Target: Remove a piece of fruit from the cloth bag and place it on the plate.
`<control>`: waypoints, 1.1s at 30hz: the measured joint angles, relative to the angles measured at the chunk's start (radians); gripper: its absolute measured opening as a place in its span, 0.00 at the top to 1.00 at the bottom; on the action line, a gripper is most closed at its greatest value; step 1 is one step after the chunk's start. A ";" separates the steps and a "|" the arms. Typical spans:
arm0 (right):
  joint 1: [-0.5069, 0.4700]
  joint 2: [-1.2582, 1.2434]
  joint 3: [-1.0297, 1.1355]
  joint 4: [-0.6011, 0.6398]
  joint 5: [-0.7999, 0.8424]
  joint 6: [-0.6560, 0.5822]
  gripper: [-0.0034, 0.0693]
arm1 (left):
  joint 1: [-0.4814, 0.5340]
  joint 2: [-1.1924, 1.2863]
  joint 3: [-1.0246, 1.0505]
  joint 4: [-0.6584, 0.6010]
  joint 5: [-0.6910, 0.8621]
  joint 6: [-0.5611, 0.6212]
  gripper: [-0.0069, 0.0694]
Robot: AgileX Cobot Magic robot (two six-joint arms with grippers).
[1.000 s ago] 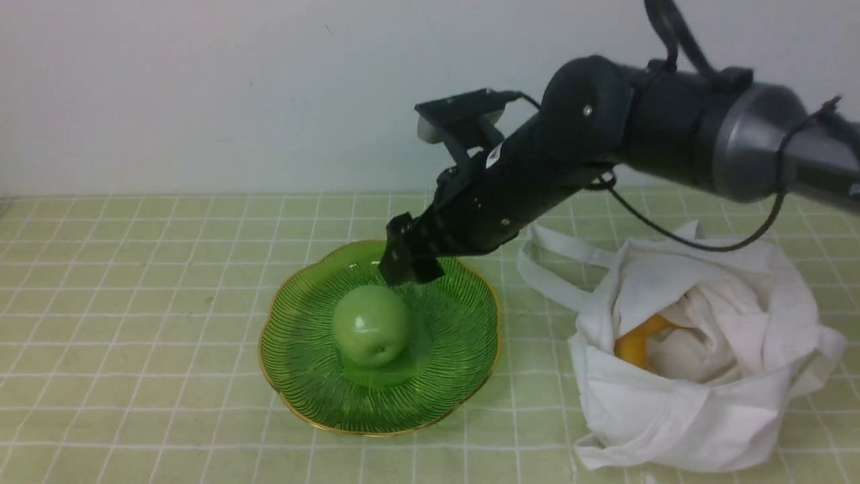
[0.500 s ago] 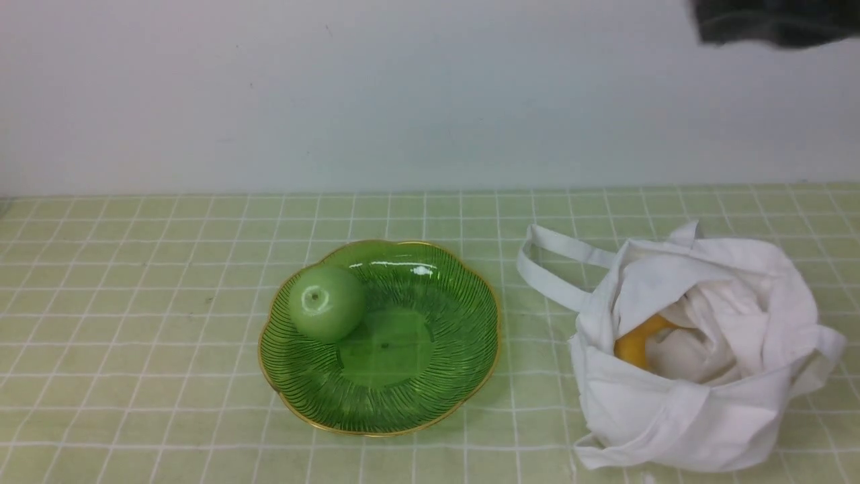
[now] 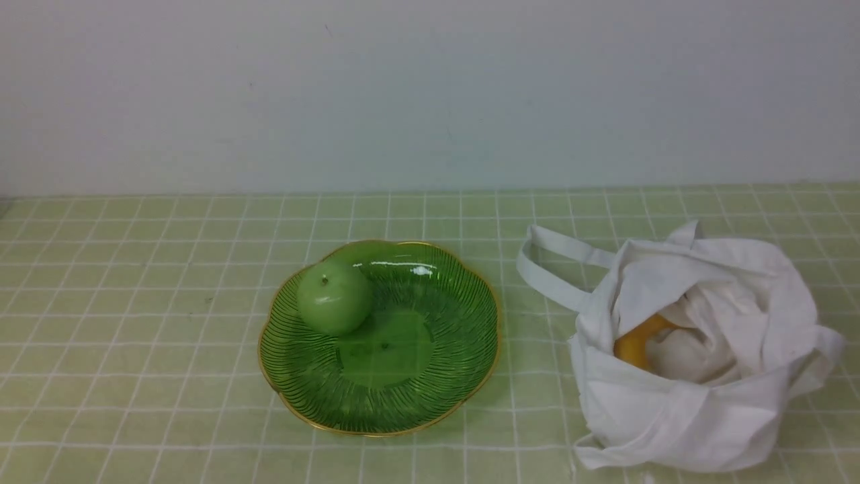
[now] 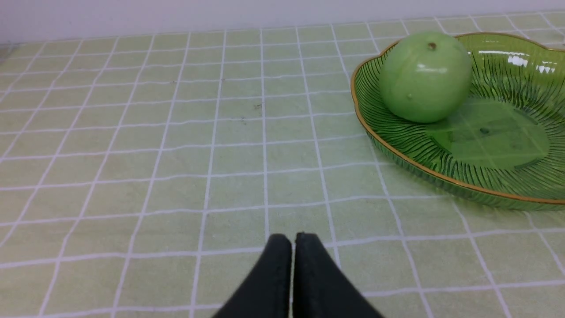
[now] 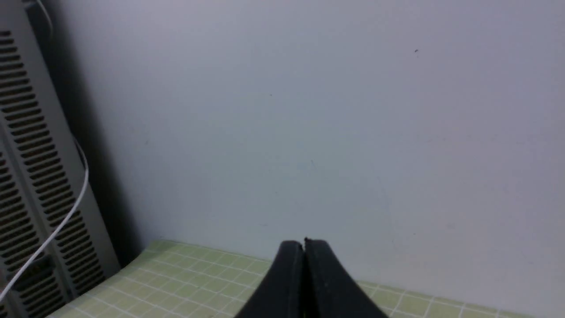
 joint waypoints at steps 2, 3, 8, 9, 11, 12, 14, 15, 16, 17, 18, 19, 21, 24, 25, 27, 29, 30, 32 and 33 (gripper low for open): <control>0.000 -0.054 0.065 0.005 -0.023 0.000 0.97 | 0.000 0.000 0.000 0.000 0.000 0.000 0.92; 0.000 -0.087 0.097 0.006 -0.037 0.000 0.97 | 0.000 0.000 0.000 0.000 0.000 0.000 0.92; 0.000 -0.178 0.178 0.024 -0.076 0.000 0.97 | 0.000 0.000 0.000 0.000 0.000 0.000 0.92; 0.000 -0.183 0.185 0.024 -0.079 0.000 0.97 | 0.000 0.000 0.000 0.000 0.000 0.000 0.92; 0.000 -0.188 0.203 0.027 -0.093 0.000 0.97 | 0.000 0.000 0.000 0.000 0.000 0.000 0.92; 0.000 -0.188 0.206 0.027 -0.095 0.000 0.97 | 0.000 0.000 0.000 0.000 0.000 0.000 0.92; 0.000 -0.188 0.207 0.027 -0.104 0.000 0.97 | 0.000 0.000 0.000 0.000 0.000 0.000 0.92; 0.000 -0.188 0.207 0.027 -0.108 -0.003 0.97 | 0.000 0.000 0.000 0.000 0.000 0.000 0.92; 0.000 -0.188 0.207 0.023 -0.113 -0.010 0.97 | 0.000 0.000 0.000 0.000 0.000 0.000 0.92; 0.000 -0.188 0.207 0.015 -0.113 -0.014 0.97 | 0.000 0.000 0.000 0.000 0.000 0.000 0.92; 0.000 -0.188 0.207 0.005 -0.114 -0.017 0.97 | 0.000 0.000 0.000 0.000 0.000 0.000 0.92; 0.000 -0.188 0.207 -0.002 -0.116 -0.020 0.97 | 0.000 0.000 0.000 0.000 0.000 0.000 0.92; 0.000 -0.188 0.207 -0.010 -0.118 -0.024 0.97 | 0.000 0.000 0.000 0.000 0.000 0.000 0.92; 0.000 -0.188 0.207 -0.021 -0.119 -0.036 0.97 | 0.000 0.000 0.000 0.000 0.000 0.000 0.92; 0.000 -0.188 0.207 -0.038 -0.119 -0.047 0.97 | 0.000 0.000 0.000 0.000 0.000 0.000 0.92; 0.000 -0.188 0.207 -0.061 -0.117 -0.052 0.97 | 0.000 0.000 0.000 0.000 0.000 0.000 0.92; 0.000 -0.188 0.207 -0.079 -0.103 -0.055 0.97 | 0.000 0.000 0.000 0.000 0.000 0.000 0.92; -0.002 -0.195 0.207 -0.085 -0.085 -0.057 0.97 | 0.000 0.000 0.000 0.000 0.000 0.000 0.92; -0.014 -0.207 0.207 -0.088 -0.049 -0.058 0.97 | 0.000 0.000 0.000 0.000 0.000 0.000 0.92; -0.037 -0.214 0.210 -0.091 -0.014 -0.060 0.97 | 0.000 0.000 0.000 0.000 0.000 0.000 0.92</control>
